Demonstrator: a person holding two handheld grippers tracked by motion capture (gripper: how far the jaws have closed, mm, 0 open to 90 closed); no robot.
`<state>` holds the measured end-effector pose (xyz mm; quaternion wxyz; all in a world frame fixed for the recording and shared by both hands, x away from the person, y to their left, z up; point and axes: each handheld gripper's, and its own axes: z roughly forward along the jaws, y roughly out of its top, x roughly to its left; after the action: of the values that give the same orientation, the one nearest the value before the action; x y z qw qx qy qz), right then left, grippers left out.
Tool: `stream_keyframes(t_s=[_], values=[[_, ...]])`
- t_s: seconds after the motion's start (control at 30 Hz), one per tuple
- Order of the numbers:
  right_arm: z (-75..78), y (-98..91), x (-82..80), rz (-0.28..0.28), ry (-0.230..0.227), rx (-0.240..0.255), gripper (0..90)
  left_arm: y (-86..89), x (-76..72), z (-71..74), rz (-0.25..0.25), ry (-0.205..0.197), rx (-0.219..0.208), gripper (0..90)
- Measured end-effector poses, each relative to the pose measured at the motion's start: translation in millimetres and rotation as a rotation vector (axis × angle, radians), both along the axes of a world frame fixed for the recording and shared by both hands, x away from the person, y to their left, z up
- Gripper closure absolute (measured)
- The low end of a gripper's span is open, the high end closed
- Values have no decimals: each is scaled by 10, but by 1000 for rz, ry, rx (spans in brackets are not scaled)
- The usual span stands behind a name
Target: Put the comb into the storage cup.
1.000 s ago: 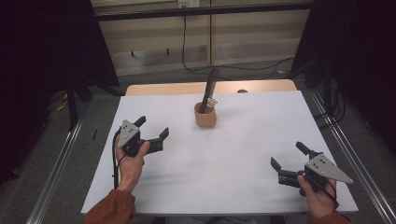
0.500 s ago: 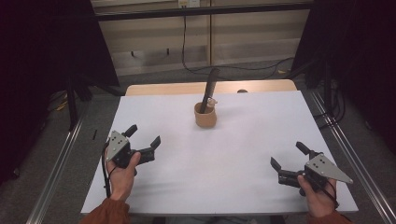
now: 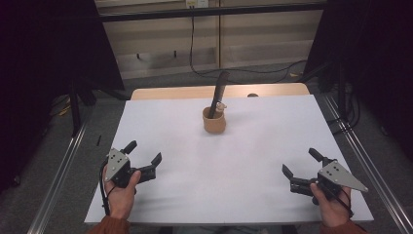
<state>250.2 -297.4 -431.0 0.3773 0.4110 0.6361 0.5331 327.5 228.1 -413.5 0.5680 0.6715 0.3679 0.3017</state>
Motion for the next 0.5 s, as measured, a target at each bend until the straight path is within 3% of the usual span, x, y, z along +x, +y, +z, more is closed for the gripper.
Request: stream_keyframes(t_s=[0.2,0.33,0.5], values=[[-1,3,3,-2,-1,-1,0,21,-128,-12,10,6,-1,31],[-1,0,2,-5,-2,-3,0,47,-186,-42,42,23,-39,28],[-2,-1,4,-6,-1,-3,0,57,-272,-48,54,7,0,28]])
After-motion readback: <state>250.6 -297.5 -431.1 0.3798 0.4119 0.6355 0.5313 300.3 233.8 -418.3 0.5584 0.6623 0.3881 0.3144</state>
